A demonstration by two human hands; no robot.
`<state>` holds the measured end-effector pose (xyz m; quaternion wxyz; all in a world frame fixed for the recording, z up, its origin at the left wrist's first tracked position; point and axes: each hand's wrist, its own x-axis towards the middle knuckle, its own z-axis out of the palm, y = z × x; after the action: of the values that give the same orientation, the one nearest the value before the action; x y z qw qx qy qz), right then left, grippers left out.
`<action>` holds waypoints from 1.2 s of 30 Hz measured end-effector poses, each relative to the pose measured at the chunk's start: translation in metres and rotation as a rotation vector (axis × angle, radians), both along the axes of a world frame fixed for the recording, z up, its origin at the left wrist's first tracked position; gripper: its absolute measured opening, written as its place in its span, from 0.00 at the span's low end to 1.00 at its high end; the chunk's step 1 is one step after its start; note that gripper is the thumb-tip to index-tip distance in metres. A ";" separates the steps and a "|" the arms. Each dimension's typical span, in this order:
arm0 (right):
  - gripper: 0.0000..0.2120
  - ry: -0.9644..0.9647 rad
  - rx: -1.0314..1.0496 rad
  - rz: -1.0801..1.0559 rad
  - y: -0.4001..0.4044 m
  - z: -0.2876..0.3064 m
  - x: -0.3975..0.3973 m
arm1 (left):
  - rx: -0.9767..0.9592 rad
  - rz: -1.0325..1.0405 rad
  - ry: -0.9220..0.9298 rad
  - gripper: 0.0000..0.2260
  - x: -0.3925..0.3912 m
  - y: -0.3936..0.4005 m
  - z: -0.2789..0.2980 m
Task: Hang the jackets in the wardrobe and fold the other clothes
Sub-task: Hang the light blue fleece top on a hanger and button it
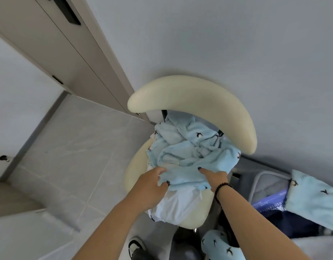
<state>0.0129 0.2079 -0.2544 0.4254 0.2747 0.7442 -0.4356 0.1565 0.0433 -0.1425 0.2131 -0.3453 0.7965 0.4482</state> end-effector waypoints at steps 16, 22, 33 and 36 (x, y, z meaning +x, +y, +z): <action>0.08 -0.231 -0.210 -0.130 -0.031 0.036 -0.058 | 0.017 0.140 -0.014 0.20 -0.011 0.002 0.024; 0.09 0.042 -0.269 0.241 -0.046 0.147 -0.074 | 0.007 0.134 0.137 0.13 -0.024 -0.008 0.072; 0.05 0.775 -0.204 1.052 -0.070 0.390 -0.054 | -0.076 0.184 0.460 0.44 -0.019 -0.050 0.199; 0.05 0.983 -0.124 1.220 -0.083 0.445 -0.034 | -0.166 0.125 0.630 0.55 -0.021 -0.048 0.245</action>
<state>-0.0213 0.1246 0.1902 0.2259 -0.4311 0.8408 -0.2372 0.1351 -0.0049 0.1022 -0.1005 -0.2543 0.8342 0.4790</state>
